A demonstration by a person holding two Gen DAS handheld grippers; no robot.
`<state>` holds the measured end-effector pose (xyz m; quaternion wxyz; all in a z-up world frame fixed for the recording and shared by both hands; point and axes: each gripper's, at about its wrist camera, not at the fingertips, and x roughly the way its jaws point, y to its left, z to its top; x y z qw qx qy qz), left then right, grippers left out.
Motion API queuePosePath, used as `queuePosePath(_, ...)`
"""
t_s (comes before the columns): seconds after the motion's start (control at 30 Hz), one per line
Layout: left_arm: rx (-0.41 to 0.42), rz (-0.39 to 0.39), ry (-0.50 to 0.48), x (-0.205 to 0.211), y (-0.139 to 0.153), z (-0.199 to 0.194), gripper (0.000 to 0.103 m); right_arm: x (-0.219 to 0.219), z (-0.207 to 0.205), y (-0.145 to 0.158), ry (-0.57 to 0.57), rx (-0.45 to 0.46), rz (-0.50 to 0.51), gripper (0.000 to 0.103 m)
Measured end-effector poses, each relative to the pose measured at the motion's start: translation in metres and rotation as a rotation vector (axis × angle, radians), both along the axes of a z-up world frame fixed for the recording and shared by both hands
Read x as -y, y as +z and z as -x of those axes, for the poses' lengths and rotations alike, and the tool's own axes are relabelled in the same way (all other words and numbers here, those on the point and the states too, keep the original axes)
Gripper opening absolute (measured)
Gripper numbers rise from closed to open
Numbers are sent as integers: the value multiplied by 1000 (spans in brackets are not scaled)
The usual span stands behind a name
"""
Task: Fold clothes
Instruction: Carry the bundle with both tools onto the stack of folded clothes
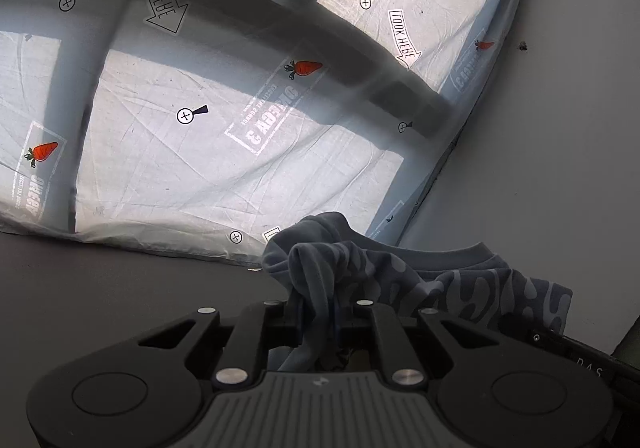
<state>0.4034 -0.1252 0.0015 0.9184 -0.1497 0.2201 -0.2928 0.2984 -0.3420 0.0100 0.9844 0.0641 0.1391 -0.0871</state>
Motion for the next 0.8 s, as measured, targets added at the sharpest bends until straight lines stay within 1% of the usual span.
queuePosePath(0.07,25,13,-31,31,9,16,14,28,15,6,-38,28,15,16)
queuePosePath(0.17,67,17,-47,85,22,43,14,94,37,12,-70,77,-7,16)
queuePosePath(0.27,74,46,-62,147,30,63,14,160,55,19,-94,107,3,16)
queuePosePath(0.33,74,68,-75,184,30,74,14,200,65,24,-110,124,45,16)
queuePosePath(0.4,65,70,-97,230,27,81,14,240,69,29,-135,129,81,16)
queuePosePath(0.5,17,47,-156,286,23,79,14,295,62,37,-172,107,77,17)
queuePosePath(0.57,28,22,-183,316,23,74,14,328,53,42,-184,102,106,17)
queuePosePath(0.67,54,-8,-215,356,25,63,14,365,36,51,-194,127,110,17)
queuePosePath(0.8,89,-42,-186,387,26,28,14,398,0,50,-184,142,124,17)
